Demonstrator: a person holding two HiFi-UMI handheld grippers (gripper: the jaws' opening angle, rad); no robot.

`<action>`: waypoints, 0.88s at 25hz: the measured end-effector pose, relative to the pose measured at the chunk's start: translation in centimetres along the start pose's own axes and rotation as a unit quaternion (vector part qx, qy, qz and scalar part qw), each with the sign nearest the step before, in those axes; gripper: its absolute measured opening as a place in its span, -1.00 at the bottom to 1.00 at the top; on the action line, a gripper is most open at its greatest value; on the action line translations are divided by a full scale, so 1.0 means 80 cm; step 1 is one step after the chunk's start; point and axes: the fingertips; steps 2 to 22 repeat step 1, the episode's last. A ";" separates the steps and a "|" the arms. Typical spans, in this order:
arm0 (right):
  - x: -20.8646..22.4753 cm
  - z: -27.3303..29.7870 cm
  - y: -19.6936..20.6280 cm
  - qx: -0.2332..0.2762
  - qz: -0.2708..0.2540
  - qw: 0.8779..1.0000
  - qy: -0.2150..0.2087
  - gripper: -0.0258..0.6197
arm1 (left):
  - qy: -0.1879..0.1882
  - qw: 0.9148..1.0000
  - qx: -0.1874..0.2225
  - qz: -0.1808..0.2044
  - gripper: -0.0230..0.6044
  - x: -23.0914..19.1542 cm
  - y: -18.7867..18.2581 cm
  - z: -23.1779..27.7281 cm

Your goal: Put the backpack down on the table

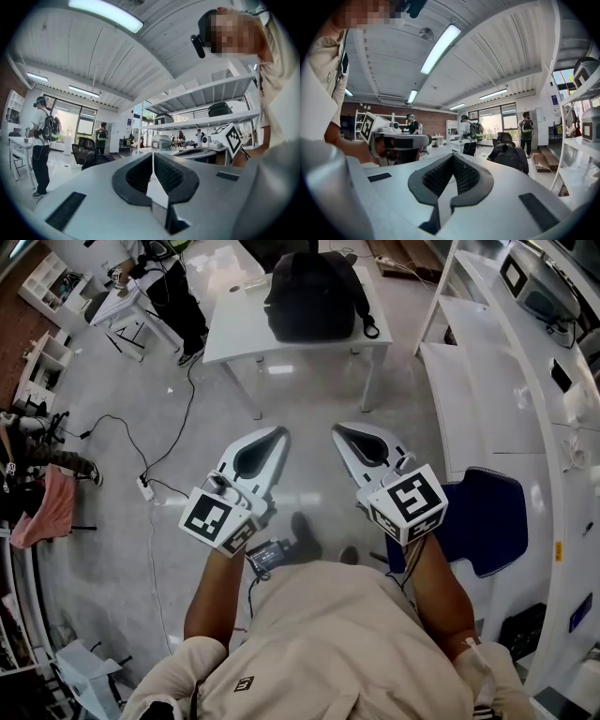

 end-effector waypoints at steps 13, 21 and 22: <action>0.001 0.007 -0.001 -0.001 0.000 1.000 0.000 -0.84 | 0.001 1.000 -0.001 -0.001 -0.86 -0.008 0.001 0.001; 0.001 0.007 -0.001 -0.001 0.000 1.000 0.000 -0.84 | 0.001 1.000 -0.001 -0.001 -0.86 -0.008 0.001 0.001; 0.001 0.007 -0.001 -0.001 0.000 1.000 0.000 -0.84 | 0.001 1.000 -0.001 -0.001 -0.86 -0.008 0.001 0.001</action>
Point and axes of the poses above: the fingertips, and each gripper's own axes: z forward along the fingers, x to its right, y out of its underside, and after that the axes turned 12 degrees about -x, right-handed
